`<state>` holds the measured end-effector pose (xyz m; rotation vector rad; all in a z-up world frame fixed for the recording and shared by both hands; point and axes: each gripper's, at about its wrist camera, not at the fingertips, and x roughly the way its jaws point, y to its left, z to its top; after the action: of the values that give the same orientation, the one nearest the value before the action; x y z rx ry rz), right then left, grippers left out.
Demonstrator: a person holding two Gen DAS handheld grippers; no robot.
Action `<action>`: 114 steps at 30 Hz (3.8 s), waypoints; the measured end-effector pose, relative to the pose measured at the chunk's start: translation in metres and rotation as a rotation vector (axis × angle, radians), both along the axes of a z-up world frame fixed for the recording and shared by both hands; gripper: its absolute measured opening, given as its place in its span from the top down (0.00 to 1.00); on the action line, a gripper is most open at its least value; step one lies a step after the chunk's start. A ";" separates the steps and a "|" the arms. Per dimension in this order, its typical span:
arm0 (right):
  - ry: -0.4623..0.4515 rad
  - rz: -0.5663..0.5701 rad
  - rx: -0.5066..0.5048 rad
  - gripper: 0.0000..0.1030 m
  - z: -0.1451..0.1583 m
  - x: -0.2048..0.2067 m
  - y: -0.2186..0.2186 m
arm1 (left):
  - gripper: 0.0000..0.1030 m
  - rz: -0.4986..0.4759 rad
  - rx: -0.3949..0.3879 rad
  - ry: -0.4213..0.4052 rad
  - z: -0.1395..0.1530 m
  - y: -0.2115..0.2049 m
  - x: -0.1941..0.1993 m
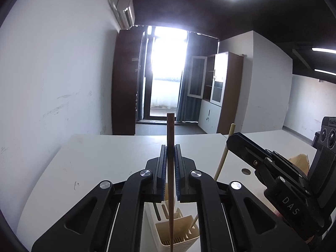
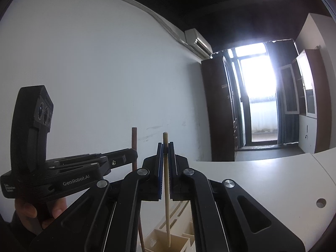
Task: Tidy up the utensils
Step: 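Lower both chopsticks into the holder and open both tools, then move both open tools back down to the chopstick pile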
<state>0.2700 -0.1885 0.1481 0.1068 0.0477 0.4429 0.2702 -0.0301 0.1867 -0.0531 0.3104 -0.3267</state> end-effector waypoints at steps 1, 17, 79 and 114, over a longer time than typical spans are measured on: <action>-0.004 -0.010 0.002 0.95 -0.003 0.004 0.000 | 0.94 0.004 -0.005 -0.003 -0.002 0.001 0.004; 0.086 -0.013 -0.016 0.95 -0.036 0.020 0.011 | 0.94 0.020 -0.084 -0.079 0.013 0.004 0.007; 0.289 -0.123 0.005 0.19 -0.053 -0.069 -0.014 | 0.08 0.186 0.196 -0.009 -0.047 -0.002 -0.100; 0.741 -0.048 -0.235 0.19 -0.220 -0.163 0.033 | 0.23 0.175 0.308 0.639 -0.277 0.029 -0.147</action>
<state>0.1071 -0.1556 -0.0714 0.0353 0.8216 0.3273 0.1230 -0.0010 -0.0902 0.1221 0.9802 -0.0764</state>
